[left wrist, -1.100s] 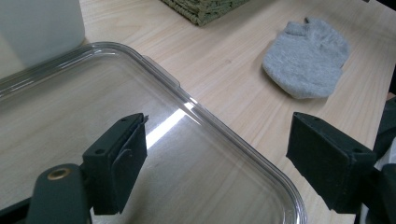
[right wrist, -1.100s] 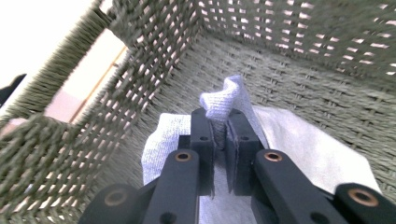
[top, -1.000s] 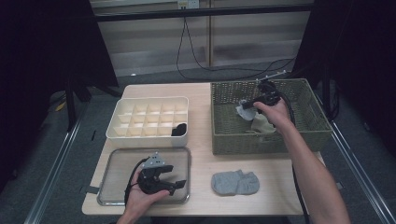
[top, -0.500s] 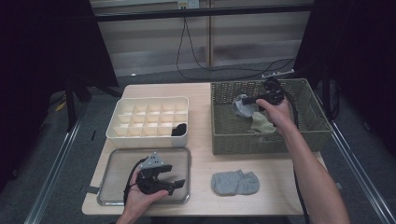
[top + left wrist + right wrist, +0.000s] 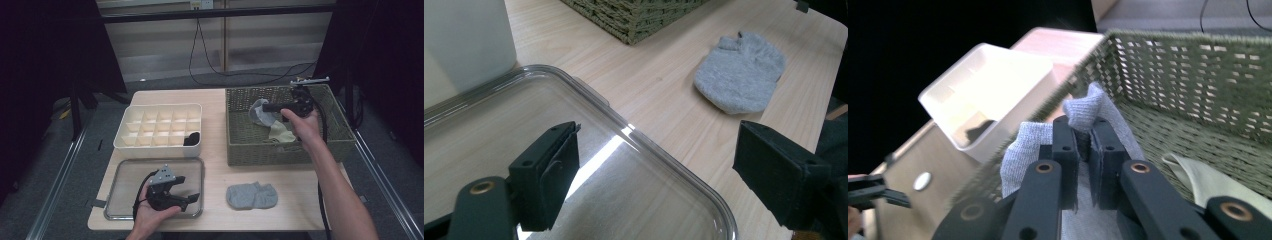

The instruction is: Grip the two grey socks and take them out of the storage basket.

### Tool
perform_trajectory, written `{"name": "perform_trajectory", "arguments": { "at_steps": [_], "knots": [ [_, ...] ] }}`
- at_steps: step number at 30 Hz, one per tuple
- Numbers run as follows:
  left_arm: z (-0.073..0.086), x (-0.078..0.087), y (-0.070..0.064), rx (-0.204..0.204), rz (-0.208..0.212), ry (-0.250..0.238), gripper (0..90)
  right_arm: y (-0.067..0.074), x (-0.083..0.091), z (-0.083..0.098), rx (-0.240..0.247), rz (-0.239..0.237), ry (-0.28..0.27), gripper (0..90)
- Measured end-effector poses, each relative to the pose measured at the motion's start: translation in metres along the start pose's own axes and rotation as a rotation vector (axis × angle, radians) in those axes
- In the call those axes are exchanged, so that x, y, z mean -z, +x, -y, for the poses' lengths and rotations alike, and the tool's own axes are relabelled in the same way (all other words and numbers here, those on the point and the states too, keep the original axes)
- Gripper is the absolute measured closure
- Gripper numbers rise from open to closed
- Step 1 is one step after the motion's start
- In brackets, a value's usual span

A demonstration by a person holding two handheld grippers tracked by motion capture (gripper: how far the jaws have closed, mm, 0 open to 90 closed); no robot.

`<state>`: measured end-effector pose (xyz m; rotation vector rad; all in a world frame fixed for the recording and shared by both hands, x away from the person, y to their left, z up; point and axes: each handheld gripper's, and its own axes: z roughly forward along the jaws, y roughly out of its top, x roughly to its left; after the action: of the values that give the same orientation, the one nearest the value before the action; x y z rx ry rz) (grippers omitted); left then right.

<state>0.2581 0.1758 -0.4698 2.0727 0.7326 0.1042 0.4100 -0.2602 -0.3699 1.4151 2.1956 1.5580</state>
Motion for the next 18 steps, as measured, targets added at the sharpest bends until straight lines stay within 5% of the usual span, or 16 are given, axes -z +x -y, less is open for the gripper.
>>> {"name": "perform_trajectory", "arguments": {
  "at_steps": [18],
  "knots": [
    [-0.001,-0.002,-0.002,-0.011,0.005,0.000,17.1,0.028,0.032,0.001,0.044,-0.076,-0.110,84.0]
  ]
}}
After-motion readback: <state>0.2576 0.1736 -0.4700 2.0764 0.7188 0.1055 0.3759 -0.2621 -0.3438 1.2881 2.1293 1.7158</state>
